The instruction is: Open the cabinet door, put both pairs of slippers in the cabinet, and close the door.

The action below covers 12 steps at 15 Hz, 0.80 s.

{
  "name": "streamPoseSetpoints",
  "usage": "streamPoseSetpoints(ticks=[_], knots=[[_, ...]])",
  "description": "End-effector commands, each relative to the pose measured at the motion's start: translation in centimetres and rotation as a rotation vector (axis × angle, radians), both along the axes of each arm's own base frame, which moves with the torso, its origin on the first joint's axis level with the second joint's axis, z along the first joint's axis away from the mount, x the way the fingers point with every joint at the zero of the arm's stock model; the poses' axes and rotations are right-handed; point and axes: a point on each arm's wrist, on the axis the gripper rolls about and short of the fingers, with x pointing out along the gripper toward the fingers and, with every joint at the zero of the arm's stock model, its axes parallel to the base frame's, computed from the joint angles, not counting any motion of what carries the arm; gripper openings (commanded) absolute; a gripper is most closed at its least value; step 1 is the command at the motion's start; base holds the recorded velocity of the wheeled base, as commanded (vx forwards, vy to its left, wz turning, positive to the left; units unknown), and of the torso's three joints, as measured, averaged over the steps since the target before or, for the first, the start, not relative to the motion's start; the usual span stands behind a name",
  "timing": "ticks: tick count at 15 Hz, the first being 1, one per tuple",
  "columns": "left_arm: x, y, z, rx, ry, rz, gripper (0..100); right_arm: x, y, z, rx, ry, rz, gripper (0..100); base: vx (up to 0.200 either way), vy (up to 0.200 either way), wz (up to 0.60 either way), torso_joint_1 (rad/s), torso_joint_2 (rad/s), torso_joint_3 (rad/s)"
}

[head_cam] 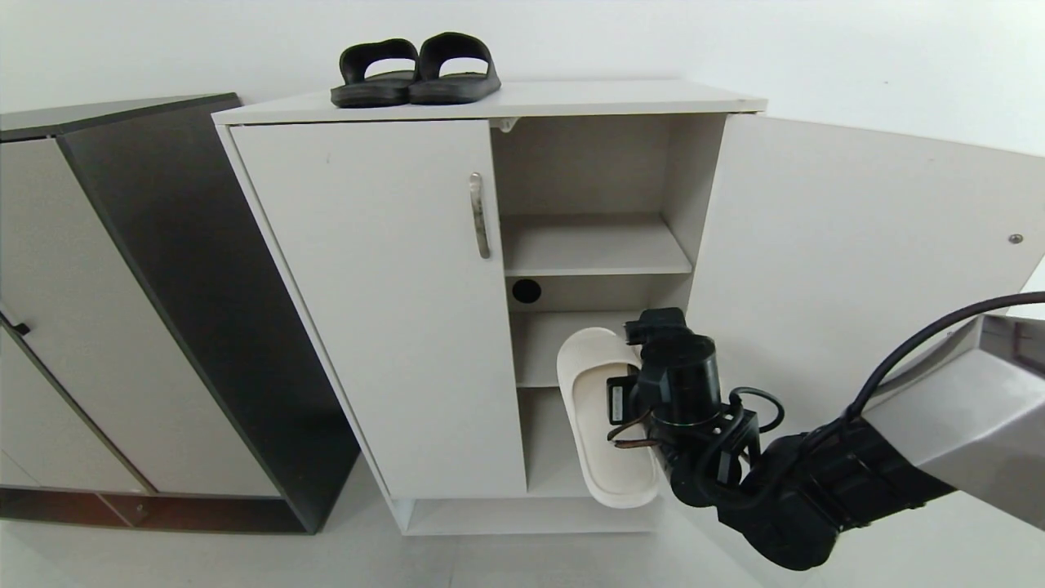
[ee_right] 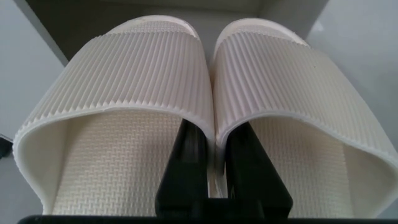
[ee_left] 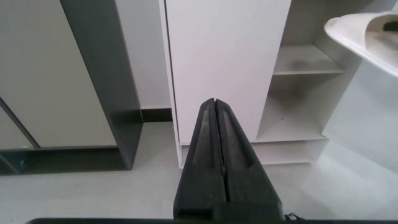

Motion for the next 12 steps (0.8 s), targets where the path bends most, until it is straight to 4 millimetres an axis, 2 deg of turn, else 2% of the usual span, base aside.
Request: streamPoseSetpoints(ticks=[1, 6, 12], knots=[[0.0, 0.0, 0.0, 0.003, 0.0, 0.001, 0, 0.9, 1.7, -2.4, -0.009, 0.011, 0.015, 0, 0.0, 0.0, 0.0, 0.0, 0.0, 0.0], [0.0, 0.0, 0.0, 0.01, 0.0, 0.001, 0, 1.0, 2.2, -3.5, -0.019, 0.024, 0.023, 0, 0.0, 0.0, 0.0, 0.0, 0.0, 0.0], [0.0, 0.0, 0.0, 0.01, 0.002, 0.001, 0, 1.2, 2.4, -4.2, -0.027, 0.034, 0.023, 0, 0.0, 0.0, 0.0, 0.003, 0.0, -0.163]])
